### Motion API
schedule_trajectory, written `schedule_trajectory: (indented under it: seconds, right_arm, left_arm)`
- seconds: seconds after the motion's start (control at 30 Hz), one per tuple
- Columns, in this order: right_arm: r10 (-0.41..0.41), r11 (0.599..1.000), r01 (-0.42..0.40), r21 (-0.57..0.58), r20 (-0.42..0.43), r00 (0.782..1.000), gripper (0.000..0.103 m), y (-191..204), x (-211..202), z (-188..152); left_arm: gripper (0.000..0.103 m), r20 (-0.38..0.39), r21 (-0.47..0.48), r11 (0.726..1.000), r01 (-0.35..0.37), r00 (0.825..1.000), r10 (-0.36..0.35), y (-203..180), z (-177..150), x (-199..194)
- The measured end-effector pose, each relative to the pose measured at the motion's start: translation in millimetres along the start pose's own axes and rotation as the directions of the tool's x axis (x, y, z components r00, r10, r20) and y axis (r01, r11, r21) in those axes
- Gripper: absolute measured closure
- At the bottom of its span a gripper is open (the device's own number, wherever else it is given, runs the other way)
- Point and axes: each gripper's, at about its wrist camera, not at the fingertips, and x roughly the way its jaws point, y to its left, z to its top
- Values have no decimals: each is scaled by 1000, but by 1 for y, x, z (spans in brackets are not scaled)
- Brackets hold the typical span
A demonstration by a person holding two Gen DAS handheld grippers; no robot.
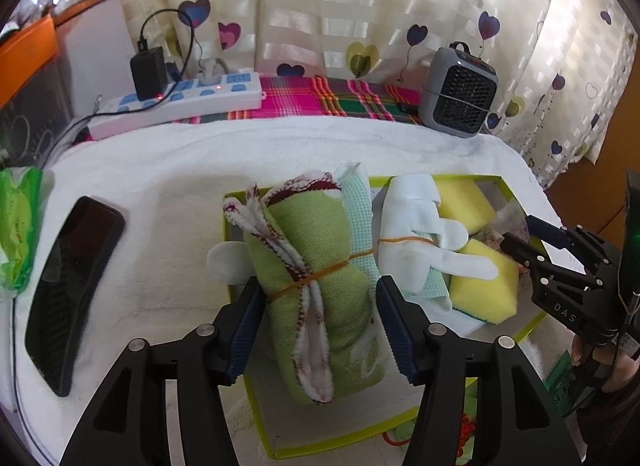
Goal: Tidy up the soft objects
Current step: 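Open the left tool to drop the green towel while the right tool releases the bag, then withdraw both open tools from the box toward the green packets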
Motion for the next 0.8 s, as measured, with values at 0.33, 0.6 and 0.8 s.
schedule_trajectory:
  seconds: [0.33,0.6,0.8]
  right_arm:
    - [-9,1000,8,18,34,999,53,-1,-14,-3]
    - [-12,998,8,59,69,998,47,-5,-33,-8]
    - [-7,997,0,81,89,996,47,-5,-48,-14]
  left_arm:
    - [40,39,-13,1000,7,999,-7,-6,-5,-19]
    - [40,75,1,1000,23,997,-23,-17,-15,-41]
    - [40,87,8,1000,25,996,-26,-22,-24,-56]
